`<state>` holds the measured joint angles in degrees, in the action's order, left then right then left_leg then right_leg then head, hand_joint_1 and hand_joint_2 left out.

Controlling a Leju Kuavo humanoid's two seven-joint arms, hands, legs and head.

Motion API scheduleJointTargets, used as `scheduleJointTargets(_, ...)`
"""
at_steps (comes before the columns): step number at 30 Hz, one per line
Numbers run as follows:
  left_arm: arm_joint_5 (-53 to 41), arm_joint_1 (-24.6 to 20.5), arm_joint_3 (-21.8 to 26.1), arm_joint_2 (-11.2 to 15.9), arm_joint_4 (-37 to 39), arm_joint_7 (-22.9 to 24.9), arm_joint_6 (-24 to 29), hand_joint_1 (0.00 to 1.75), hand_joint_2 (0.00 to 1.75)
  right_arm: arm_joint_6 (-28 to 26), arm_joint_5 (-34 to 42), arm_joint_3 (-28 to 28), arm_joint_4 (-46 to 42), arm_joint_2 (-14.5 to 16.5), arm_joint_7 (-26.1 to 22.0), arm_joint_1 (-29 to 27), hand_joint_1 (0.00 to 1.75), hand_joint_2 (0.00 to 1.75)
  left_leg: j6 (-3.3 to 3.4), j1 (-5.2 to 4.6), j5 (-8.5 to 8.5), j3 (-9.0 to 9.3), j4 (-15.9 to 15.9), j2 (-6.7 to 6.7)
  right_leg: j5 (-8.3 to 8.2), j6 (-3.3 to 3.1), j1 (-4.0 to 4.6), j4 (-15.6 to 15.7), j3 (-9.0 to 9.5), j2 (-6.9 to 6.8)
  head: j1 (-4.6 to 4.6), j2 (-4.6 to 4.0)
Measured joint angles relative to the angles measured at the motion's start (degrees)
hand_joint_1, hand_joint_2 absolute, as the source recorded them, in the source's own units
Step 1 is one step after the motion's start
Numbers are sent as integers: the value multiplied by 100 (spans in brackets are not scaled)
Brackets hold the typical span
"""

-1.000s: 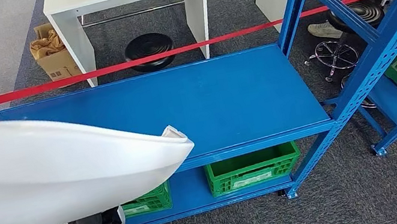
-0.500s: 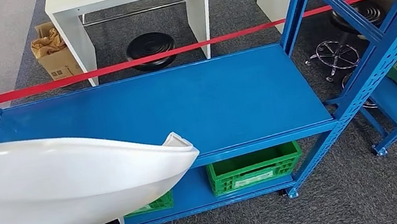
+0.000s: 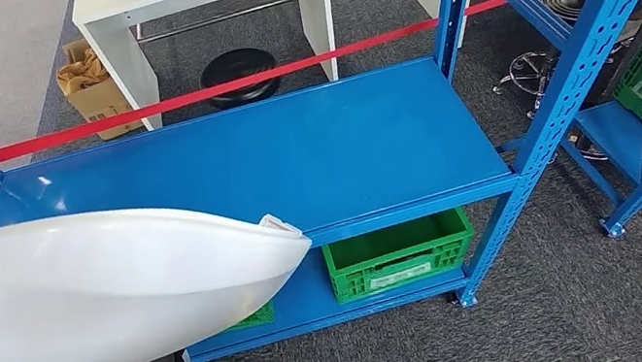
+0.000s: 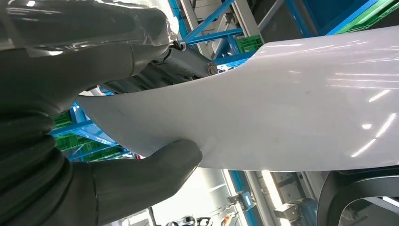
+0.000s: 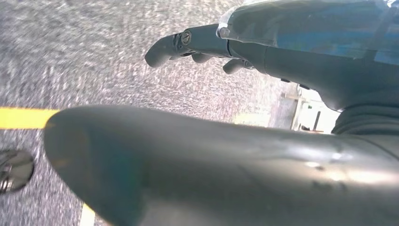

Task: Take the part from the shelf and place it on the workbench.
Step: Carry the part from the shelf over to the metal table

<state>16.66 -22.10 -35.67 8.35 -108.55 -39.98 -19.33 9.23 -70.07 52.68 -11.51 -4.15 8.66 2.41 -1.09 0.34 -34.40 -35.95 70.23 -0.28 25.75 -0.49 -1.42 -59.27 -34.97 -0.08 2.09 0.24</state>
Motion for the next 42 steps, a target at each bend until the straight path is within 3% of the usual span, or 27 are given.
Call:
scheduleJointTargets(2,27,-13,-3,5,1,0,-17,175,175,-30,45,91,-1,-45,9,-7,0,0,57,-22,229,579,-853,1,-71,32,6,0,-56,5,-2,0)
scheduleJointTargets(3,51,-22,-6,4,1,-1,-29,175,175,-71,72,135,-1,-55,14,-12,0,0,83,-44,287,771,-1158,-1,-108,63,5,5,-71,8,-3,0)
scheduleJointTargets(4,77,-36,-10,4,1,-2,-40,175,175,-124,98,183,-2,-61,17,-15,0,0,104,-69,298,867,-1332,-2,-145,103,-2,11,-82,9,5,0)
scheduleJointTargets(7,131,-89,-23,9,12,-4,-3,175,175,-249,130,300,-6,-73,-88,-29,0,0,200,-100,403,795,-1410,9,-235,227,-27,47,-111,9,26,0)
scheduleJointTargets(8,138,-111,-27,11,23,-4,22,175,175,-264,128,329,-7,-83,-153,-33,0,0,252,-89,469,751,-1437,21,-146,254,-29,-15,-146,11,18,0)
scheduleJointTargets(9,145,-130,-31,15,39,-4,44,175,175,-279,118,353,-11,-98,-215,-37,0,0,297,-77,543,695,-1466,35,47,277,-29,-186,-211,12,8,0)
scheduleJointTargets(11,148,-149,-36,24,77,-4,64,175,175,-309,75,386,-21,-131,-328,-38,0,0,351,-74,672,559,-1472,54,608,316,-28,-852,-414,12,-13,0)
scheduleJointTargets(12,141,-149,-39,30,96,-4,68,175,175,-322,49,391,-26,-143,-390,-38,0,0,355,-79,733,487,-1468,62,805,334,-26,-1217,-498,12,-16,0)
scheduleJointTargets(13,129,-149,-42,35,116,-4,68,175,175,-328,30,391,-28,-150,-458,-38,0,0,354,-83,793,414,-1462,68,872,344,-24,-1468,-520,12,-16,0)
scheduleJointTargets(14,117,-150,-44,39,136,-4,64,175,175,-324,30,392,-29,-153,-519,-37,0,0,347,-85,851,343,-1453,73,817,345,-24,-1527,-442,11,-17,0)
scheduleJointTargets(15,107,-155,-48,41,157,-4,47,175,175,-313,50,396,-29,-154,-575,-35,0,0,336,-84,901,270,-1439,77,677,337,-24,-1354,-252,10,-16,0)
scheduleJointTargets(17,111,-187,-56,31,204,-4,-12,175,175,-293,118,418,-29,-150,-699,-19,0,0,297,-89,981,142,-1387,79,468,306,-19,-536,350,11,-19,0)
scheduleJointTargets(19,148,-261,-66,13,267,-4,-98,175,175,-329,156,445,-30,-131,-902,3,0,0,235,-100,1051,64,-1338,77,472,240,-1,69,713,19,-15,0)
scheduleJointTargets(22,250,-414,-81,5,397,-4,-205,175,175,-373,183,474,-30,-77,-1053,8,0,0,125,-85,1137,13,-1324,65,432,98,19,170,656,15,-24,0)
scheduleJointTargets(23,276,-466,-86,6,446,-4,-208,175,175,-345,224,498,-28,-63,-1041,13,0,0,90,-77,1058,-28,-1272,56,377,48,13,172,611,4,-19,0)
scheduleJointTargets(25,298,-580,-105,9,537,-4,-160,175,175,-234,333,567,-25,-41,-1026,33,0,0,25,-55,611,-194,-872,41,245,-25,-4,178,480,-21,-8,0)
scheduleJointTargets(27,309,-676,-137,18,614,-4,-40,175,175,-106,397,637,-25,-31,-1018,50,0,0,-24,-31,98,-397,-134,39,103,-46,-4,172,314,-27,8,0)
scheduleJointTargets(28,313,-705,-157,29,644,-4,32,175,175,-50,407,664,-25,-24,-1021,54,0,0,-37,-21,-6,-440,163,38,32,-43,-4,169,229,-29,9,0)
scheduleJointTargets(29,317,-728,-179,44,665,-4,100,175,175,1,409,686,-25,-18,-1026,57,0,0,-42,-14,20,-396,292,39,-35,-35,-6,165,142,-29,10,0)
scheduleJointTargets(30,320,-755,-201,60,679,-4,153,175,175,46,406,703,-25,-12,-1031,58,0,0,-41,-9,143,-249,205,39,-96,-22,-7,162,65,-28,10,0)
scheduleJointTargets(32,326,-835,-244,85,693,-4,227,175,175,116,393,720,-25,-3,-1028,66,0,0,-20,-5,385,332,-511,38,-207,18,-7,159,-56,-27,11,0)
scheduleJointTargets(34,337,-921,-284,101,699,-5,277,175,175,191,381,727,-25,8,-999,82,0,0,29,-26,391,848,-1278,28,-312,83,4,163,-120,-24,2,0)
scheduleJointTargets(35,345,-950,-307,110,701,-5,302,175,175,236,378,728,-25,14,-982,89,0,0,63,-44,357,951,-1460,23,-363,122,5,172,-133,-24,6,0)
scheduleJointTargets(37,362,-984,-360,134,704,-7,350,175,175,299,374,732,-24,31,-970,95,0,0,162,-60,410,907,-1513,28,-457,201,-7,207,-151,-23,10,0)
scheduleJointTargets(38,364,-999,-392,145,706,-7,370,175,175,322,372,732,-23,42,-976,95,0,0,220,-56,467,848,-1519,37,-413,229,-15,176,-189,-18,16,0)
scheduleJointTargets(39,367,-1010,-420,155,707,-7,388,175,175,337,370,732,-22,54,-990,94,0,0,277,-46,538,778,-1532,48,-259,250,-18,56,-253,-13,3,0)
scheduleJointTargets(42,378,-1027,-503,193,707,-7,435,175,175,383,388,737,-20,80,-1076,94,0,0,360,-53,753,528,-1539,68,593,295,-14,-938,-547,-4,-34,0)
